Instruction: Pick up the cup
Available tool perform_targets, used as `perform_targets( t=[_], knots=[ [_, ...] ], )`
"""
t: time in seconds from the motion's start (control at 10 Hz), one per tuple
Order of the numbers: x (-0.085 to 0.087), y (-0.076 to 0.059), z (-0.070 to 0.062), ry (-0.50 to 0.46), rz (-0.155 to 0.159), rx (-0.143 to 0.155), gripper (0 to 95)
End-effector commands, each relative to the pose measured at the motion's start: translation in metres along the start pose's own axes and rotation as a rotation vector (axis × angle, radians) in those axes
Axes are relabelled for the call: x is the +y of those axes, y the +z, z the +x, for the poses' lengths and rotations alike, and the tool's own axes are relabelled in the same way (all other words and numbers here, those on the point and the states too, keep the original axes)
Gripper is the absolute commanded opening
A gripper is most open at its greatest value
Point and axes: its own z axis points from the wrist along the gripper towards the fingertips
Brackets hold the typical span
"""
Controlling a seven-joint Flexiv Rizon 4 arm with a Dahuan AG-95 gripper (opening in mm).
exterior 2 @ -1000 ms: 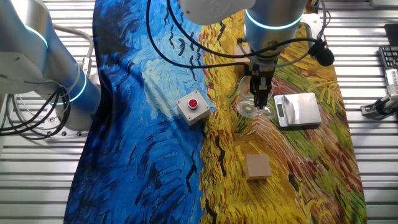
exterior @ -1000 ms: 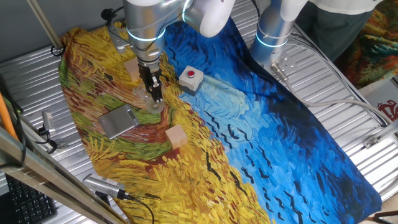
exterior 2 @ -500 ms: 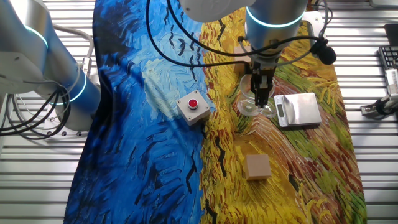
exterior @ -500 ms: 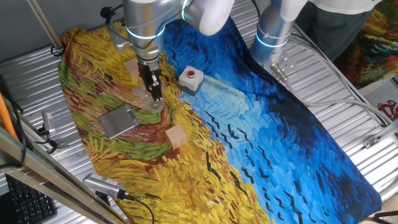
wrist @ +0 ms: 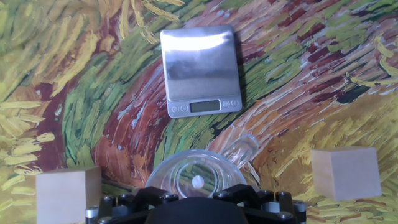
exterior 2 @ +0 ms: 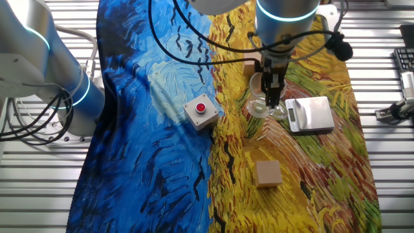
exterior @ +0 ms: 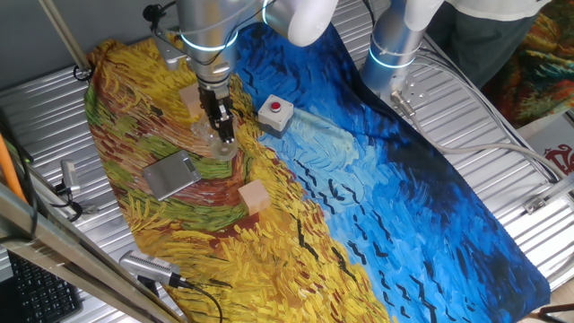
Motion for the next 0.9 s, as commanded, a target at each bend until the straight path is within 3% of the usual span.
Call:
perform_targets(
  t=[0.1, 0.9],
  knots=[
    [0.001, -0.003, 0.0, 0.001, -0.001, 0.002, 0.0],
    [0.0, -0.033, 0.005, 0.002, -0.017, 0.02, 0.0]
  ],
)
